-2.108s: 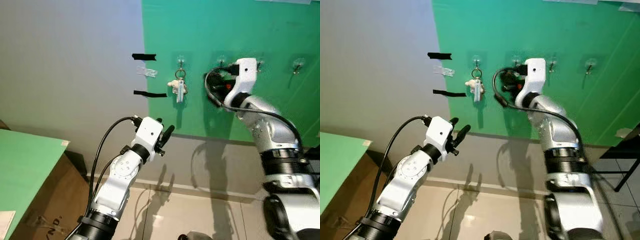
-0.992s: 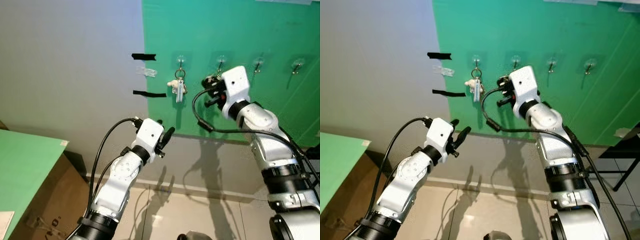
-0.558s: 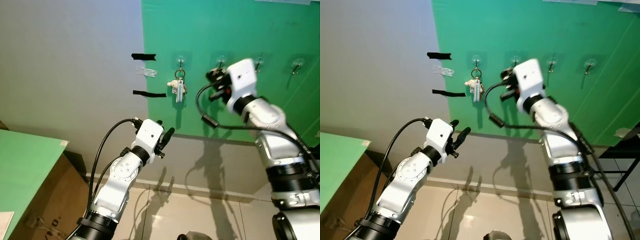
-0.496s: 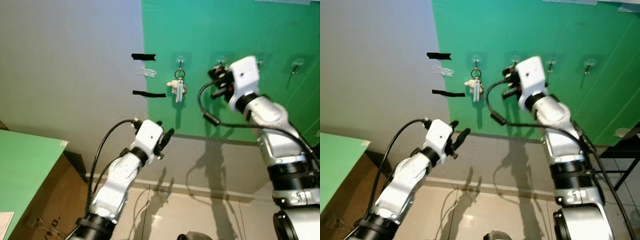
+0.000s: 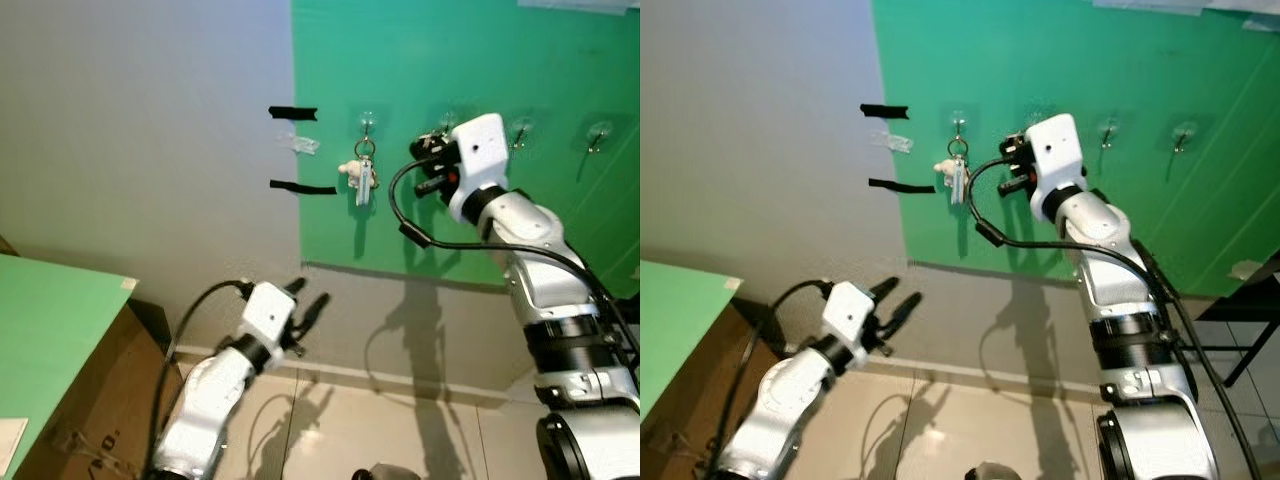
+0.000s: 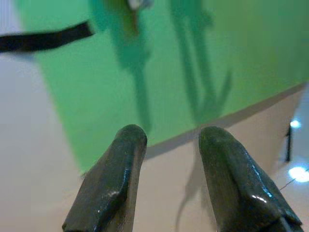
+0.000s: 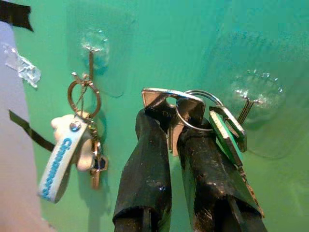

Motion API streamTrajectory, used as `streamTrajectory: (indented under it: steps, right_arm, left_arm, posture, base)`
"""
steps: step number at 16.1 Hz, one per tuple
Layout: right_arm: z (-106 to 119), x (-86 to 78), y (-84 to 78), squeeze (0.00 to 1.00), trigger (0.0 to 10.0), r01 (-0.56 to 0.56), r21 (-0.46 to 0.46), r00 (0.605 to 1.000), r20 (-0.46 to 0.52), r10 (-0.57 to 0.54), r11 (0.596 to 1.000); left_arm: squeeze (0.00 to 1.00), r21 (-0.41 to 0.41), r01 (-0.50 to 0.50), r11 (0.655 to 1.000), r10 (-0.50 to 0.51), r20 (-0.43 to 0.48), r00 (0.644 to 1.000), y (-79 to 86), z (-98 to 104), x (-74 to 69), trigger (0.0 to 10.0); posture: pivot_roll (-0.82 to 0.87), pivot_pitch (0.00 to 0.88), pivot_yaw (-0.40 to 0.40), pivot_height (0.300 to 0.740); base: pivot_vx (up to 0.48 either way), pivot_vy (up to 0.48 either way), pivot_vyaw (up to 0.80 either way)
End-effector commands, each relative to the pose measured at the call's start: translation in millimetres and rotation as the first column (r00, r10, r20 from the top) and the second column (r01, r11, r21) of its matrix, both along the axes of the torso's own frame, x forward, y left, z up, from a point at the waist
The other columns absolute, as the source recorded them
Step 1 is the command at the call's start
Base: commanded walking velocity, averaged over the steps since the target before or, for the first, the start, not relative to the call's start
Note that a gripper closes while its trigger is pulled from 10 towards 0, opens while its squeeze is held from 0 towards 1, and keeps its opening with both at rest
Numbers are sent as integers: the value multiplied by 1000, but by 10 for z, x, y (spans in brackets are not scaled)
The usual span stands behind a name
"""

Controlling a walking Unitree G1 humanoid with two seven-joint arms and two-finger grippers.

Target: Hang keys on a hook

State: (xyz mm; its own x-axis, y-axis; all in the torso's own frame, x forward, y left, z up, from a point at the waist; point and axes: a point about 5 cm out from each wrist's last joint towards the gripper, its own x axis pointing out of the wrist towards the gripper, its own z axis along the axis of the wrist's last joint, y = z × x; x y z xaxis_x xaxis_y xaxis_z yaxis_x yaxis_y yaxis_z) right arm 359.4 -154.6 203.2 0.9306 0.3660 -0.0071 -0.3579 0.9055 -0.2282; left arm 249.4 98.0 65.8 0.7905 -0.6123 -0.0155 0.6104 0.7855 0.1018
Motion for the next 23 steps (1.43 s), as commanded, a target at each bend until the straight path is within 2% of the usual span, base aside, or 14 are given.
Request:
streamTrajectory:
  steps: [1, 4, 6, 8, 11, 14, 16, 19, 21, 23]
  right_arm:
    - [60, 36, -24, 0, 0, -3, 20, 1000, 16, 2, 1000]
    - [56, 74, -38, 0, 0, 0, 29, 1000, 5, 0, 1000]
    - [54, 79, -40, 0, 0, 5, 43, 1000, -4, -5, 999]
    - [33, 70, -69, 0, 0, 15, 101, 999, -40, -11, 995]
    - [11, 57, -115, 0, 0, 29, 131, 998, -58, -22, 991]
    - [12, 67, -90, 0, 0, 17, 179, 997, -80, -2, 984]
    - [14, 80, -69, 0, 0, 6, 217, 995, -101, 16, 976]
    - [-5, 82, -55, 0, 0, -16, 291, 987, -150, 62, 957]
    - [10, 80, -85, 0, 0, -16, 404, 975, -198, 104, 915]
    - [38, 78, -113, 0, 0, -10, 496, 964, -225, 140, 868]
  left_arm:
    - [0, -27, 58, 998, -57, 35, 998, -99, 71, 19, 10000]
    - [0, -54, 135, 989, -134, 30, 991, -235, 96, 57, 10000]
    - [0, -65, 154, 986, -152, 33, 988, -263, 123, 82, 10000]
    - [0, -74, 168, 983, -167, 26, 986, -291, 118, 75, 10000]
    - [0, -82, 172, 982, -172, 16, 985, -292, 101, 80, 10000]
    - [0, -89, 165, 982, -165, 9, 986, -275, 92, 90, 10000]
    - [0, -95, 124, 988, -123, 11, 992, -234, 58, 104, 10000]
    - [0, -101, 71, 992, -76, -42, 996, -198, -59, 107, 10000]
    - [0, -110, 52, 993, -64, -116, 991, -254, -101, 114, 10000]
    - [0, -149, 26, 988, -61, -235, 970, -284, -171, 132, 10000]
  posture:
    - [-102, 0, -49, 736]
    - [-106, 0, -51, 736]
    - [-106, 0, -51, 736]
    - [-126, 0, -42, 736]
    - [-133, 0, -36, 736]
    - [-130, 0, -37, 736]
    - [-127, 0, -41, 736]
    - [-130, 0, -51, 736]
    - [-133, 0, -59, 736]
    - [-138, 0, -61, 736]
  base:
    - [0, 0, 0]
    - [0, 0, 0]
    - [0, 0, 0]
    - [0, 0, 0]
    - [0, 0, 0]
    - [0, 0, 0]
    - [0, 0, 0]
    - [0, 0, 0]
    - [0, 0, 0]
    - [0, 0, 0]
